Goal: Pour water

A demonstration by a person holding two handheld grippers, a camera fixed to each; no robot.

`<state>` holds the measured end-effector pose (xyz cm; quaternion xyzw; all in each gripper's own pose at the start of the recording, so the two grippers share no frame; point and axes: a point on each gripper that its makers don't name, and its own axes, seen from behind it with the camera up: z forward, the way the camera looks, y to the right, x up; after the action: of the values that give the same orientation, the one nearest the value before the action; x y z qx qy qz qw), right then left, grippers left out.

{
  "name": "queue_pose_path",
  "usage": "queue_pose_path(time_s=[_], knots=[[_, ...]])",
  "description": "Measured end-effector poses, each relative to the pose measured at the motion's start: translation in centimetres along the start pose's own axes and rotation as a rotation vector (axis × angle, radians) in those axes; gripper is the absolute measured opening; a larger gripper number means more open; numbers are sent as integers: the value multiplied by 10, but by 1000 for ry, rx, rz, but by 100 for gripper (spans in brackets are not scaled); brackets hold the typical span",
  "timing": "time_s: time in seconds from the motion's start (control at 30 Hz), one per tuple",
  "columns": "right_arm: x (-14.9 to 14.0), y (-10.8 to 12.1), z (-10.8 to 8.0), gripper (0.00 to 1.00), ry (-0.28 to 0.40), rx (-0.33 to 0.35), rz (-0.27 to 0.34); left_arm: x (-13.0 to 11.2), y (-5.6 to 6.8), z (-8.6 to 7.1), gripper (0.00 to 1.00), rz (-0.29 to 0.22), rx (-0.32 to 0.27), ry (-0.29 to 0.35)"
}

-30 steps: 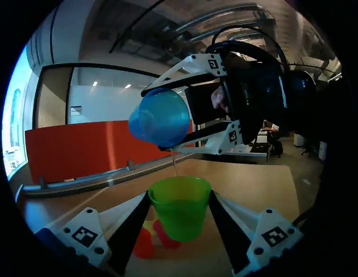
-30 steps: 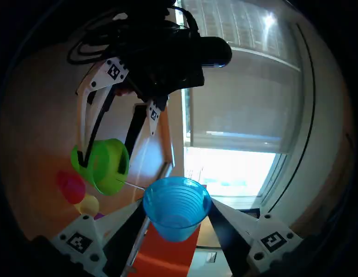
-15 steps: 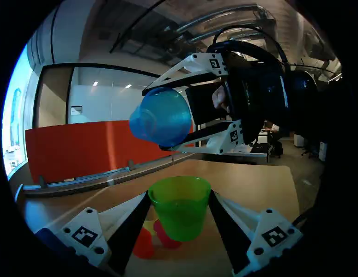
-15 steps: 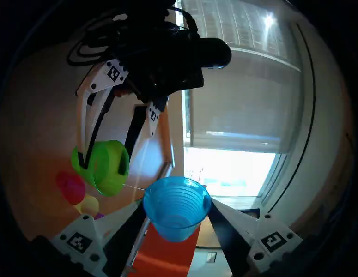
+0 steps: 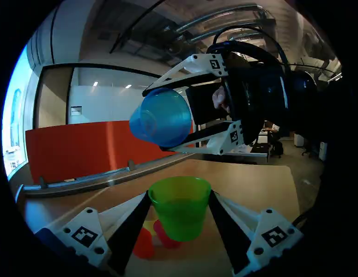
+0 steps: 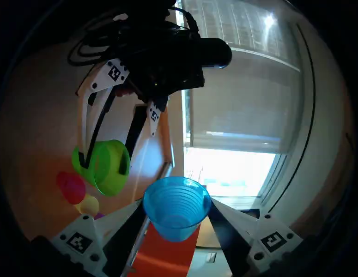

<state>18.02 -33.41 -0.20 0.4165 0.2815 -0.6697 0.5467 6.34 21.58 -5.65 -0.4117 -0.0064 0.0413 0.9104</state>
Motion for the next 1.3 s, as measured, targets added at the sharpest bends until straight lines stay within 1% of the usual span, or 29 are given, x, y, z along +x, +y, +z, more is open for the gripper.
queue_pose_path(time_s=[0.2,0.37,0.5,0.7,0.97,1.3], knots=[[4,1,-2,91,2,-3,8,1,0,0,87,0,1,0],[6,1,-4,91,6,-7,37,1,0,1,87,0,0,0],[9,0,-6,91,14,-5,82,0,0,1,87,0,-1,-2],[9,2,-8,91,22,-13,131,-1,-1,1,87,2,0,-5],[4,6,-10,91,28,-31,225,1,-2,1,87,3,2,-6],[-5,-1,-10,91,19,-36,325,-1,0,1,87,3,-1,-10]])
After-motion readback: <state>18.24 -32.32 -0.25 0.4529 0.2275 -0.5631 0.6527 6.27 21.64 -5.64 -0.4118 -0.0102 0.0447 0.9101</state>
